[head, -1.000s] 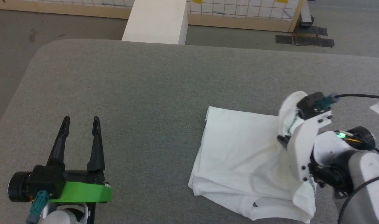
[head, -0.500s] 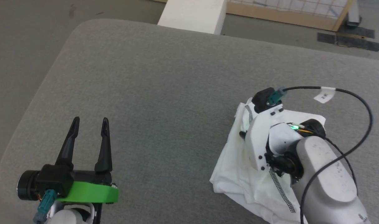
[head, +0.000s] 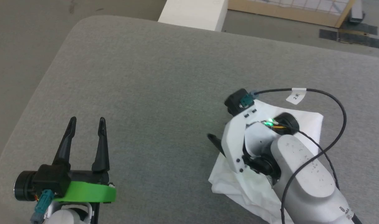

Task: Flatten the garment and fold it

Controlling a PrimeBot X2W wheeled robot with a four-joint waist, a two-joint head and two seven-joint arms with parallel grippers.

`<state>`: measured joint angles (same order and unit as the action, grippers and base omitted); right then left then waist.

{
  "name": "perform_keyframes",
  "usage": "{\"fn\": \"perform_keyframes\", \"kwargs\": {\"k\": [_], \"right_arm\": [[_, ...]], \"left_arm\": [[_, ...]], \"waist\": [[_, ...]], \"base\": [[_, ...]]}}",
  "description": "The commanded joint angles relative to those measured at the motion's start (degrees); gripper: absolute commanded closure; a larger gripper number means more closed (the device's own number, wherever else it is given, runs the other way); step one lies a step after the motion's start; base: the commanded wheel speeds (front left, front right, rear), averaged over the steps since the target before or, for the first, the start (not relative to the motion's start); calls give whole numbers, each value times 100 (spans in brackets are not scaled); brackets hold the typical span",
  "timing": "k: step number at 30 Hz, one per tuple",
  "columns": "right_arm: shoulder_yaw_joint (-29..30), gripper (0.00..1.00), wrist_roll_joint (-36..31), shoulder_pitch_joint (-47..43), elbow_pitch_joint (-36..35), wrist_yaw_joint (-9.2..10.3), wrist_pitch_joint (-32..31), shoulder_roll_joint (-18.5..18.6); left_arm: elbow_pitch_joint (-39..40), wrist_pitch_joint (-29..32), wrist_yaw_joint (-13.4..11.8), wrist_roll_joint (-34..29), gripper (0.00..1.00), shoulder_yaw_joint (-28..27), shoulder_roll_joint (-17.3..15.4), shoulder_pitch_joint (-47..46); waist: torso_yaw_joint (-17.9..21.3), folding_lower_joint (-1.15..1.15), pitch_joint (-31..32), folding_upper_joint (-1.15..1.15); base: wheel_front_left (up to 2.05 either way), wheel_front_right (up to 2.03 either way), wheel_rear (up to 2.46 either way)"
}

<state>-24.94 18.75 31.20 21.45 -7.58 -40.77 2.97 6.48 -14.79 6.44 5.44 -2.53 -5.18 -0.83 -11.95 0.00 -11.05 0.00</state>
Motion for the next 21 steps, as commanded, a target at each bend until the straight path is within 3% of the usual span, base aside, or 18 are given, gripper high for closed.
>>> {"fn": "perform_keyframes", "kwargs": {"k": [1, 5, 10, 16, 21], "right_arm": [[-50, 0, 95, 121, -189, 9, 100, -7], [155, 0, 171, 40, -822, 9, 277, 14], [1061, 0, -197, -458, -1494, 9, 225, 260], [2040, 0, -751, -1391, -1860, 9, -262, 310], [2191, 0, -939, -1877, -1868, 9, -524, 165]], "left_arm": [[34, -20, 22, -37, 0, -23, 17, 11], [71, -20, 34, -70, 0, -66, 5, 70], [126, -20, 37, -122, 0, -123, -5, 113], [236, -20, 16, -148, 0, -220, 18, 162], [251, -21, 31, -161, 0, -202, 23, 114]], "waist": [[234, 0, 172, 0], [504, 0, 319, 0], [789, 0, 447, 0], [987, 0, 427, 0], [986, 0, 321, 0]], "base": [[0, 0, 0], [0, 0, 0], [0, 0, 0], [0, 0, 0], [0, 0, 0]]}}
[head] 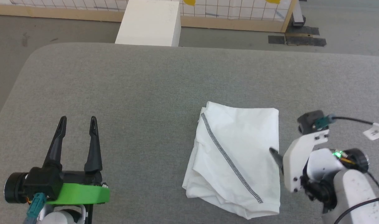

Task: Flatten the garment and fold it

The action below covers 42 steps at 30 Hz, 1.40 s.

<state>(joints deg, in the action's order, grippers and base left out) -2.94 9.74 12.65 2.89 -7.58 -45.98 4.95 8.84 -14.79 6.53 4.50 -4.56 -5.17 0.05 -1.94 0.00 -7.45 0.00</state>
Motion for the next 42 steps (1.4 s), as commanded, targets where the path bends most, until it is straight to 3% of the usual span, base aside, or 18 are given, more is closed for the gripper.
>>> {"fn": "perform_keyframes", "kwargs": {"k": [1, 13, 14, 15, 16, 21, 28, 32, 36, 42], "right_arm": [[-14, 0, -87, -87, 27, 9, -45, -55], [-305, 0, -263, -133, 1086, 9, -153, -95], [-321, 53, -238, -103, 1161, 9, -143, -67], [-350, 91, -229, -71, 1206, 9, -121, -23], [-392, 100, -195, -33, 1259, 9, -100, 35], [-865, 100, 53, 216, 1254, 9, -18, 529], [-2305, 100, 753, 888, 828, 9, -265, 2036], [-2801, 100, 1043, 1514, 698, 9, -239, 2709], [-2959, 100, 1203, 2048, 847, 9, -26, 3086], [-2704, 100, 1141, 2507, 1423, 9, 456, 3434]], "left_arm": [[12, -21, 26, -65, 0, 10, 24, 9], [9, -21, 51, -15, 0, -12, 71, -43], [11, -21, 53, -21, 0, -16, 73, -41], [10, -21, 54, -23, 0, -21, 74, -41], [5, -21, 56, -24, 0, -30, 75, -41], [24, -21, 62, -37, 0, -63, 70, -24], [223, -21, 67, -36, 0, -87, 55, -31], [315, -21, 77, -82, 0, 21, -67, -237], [381, -21, 84, -122, 0, 150, -257, -480], [572, -21, 90, -162, 0, 303, -559, -722]], "waist": [[-34, 0, -64, 0], [-223, 0, -210, 0], [-225, 0, -214, 0], [-222, 0, -216, 0], [-209, 0, -210, 0], [12, 0, -218, 0], [988, 0, -528, 0], [1614, 0, -916, 0], [2041, 0, -1319, 0], [2240, 0, -1867, 0]], "base": [[0, 0, 0], [0, 0, 0], [0, 0, 0], [0, 0, 0], [0, 0, 0], [0, 0, 0], [0, 0, 0], [0, 0, 0], [0, 0, 0], [0, 0, 0]]}}
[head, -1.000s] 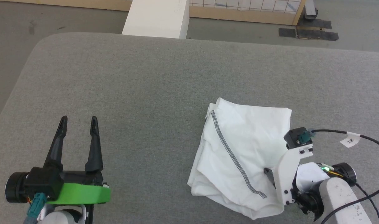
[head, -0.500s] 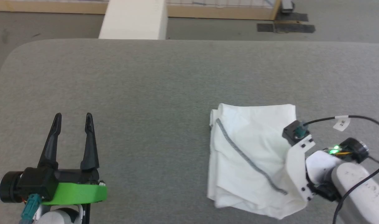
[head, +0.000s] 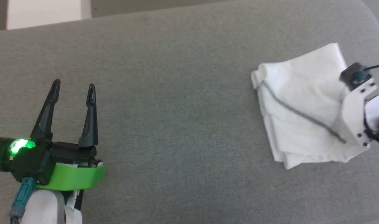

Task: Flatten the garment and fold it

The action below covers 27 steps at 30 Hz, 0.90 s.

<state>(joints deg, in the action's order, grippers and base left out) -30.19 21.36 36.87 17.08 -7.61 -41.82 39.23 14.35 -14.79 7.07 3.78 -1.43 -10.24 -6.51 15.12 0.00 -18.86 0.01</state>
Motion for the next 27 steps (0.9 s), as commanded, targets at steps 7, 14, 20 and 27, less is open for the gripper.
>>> {"fn": "perform_keyframes", "kwargs": {"k": [7, 14, 20, 27], "right_arm": [[1042, 100, -320, 351, 854, 12, 725, 13], [2037, 100, -842, 438, 1524, 12, 1022, 104], [2584, 88, -1389, 470, 1687, 12, 1404, 137], [2985, 0, -1676, 674, 1768, 12, 1955, 106]], "left_arm": [[241, 1, 38, -142, 0, 8, -410, -140], [417, 80, 21, -112, 0, -31, -515, -118], [462, 101, 1, -104, 0, -5, -547, -108], [441, 108, -45, -106, 0, -9, -595, -98]], "waist": [[376, 0, -1259, -1], [185, 0, -1486, -1], [81, 0, -1563, -1], [98, 0, -1471, -1]], "base": [[0, 0, 0], [0, 0, 0], [0, 0, 0], [0, 0, 0]]}}
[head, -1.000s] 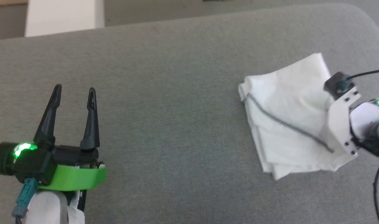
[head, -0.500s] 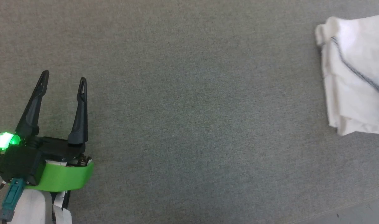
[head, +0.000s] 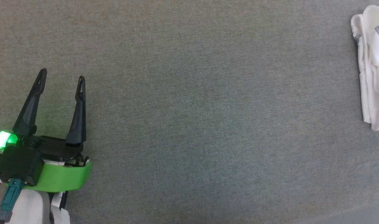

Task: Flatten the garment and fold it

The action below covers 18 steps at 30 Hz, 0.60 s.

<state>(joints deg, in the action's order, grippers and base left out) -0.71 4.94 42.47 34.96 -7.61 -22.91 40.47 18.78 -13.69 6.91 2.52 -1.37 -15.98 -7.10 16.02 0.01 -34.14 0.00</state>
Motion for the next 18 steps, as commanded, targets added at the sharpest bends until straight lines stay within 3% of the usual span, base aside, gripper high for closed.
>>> {"fn": "perform_keyframes", "kwargs": {"k": [1, 7, 12, 16, 18], "right_arm": [[119, 0, -66, 186, -71, 12, 266, -11], [278, 0, 8, 545, -520, 12, 1421, -89], [167, 0, 341, 637, -1336, 12, 2580, -334], [38, 0, 564, 454, -2115, 12, 3023, -801], [95, 0, 625, 217, -2540, 12, 3077, -1284]], "left_arm": [[-25, -12, -39, 28, 0, -2, -7, -41], [-290, -88, -113, 106, 0, 131, 197, -67], [-559, -122, -222, 201, 0, 121, 384, -17], [-637, -128, -372, 248, 0, -4, 520, 62], [-720, -128, -487, 307, 0, -96, 637, 129]], "waist": [[2, -1, 122, 0], [-176, -1, 733, 0], [-443, -1, 1397, 0], [-654, -1, 1905, 0], [-786, -1, 2140, 0]], "base": [[0, 0, 0], [0, 0, 0], [0, 0, 0], [0, 0, 0], [0, 0, 0]]}}
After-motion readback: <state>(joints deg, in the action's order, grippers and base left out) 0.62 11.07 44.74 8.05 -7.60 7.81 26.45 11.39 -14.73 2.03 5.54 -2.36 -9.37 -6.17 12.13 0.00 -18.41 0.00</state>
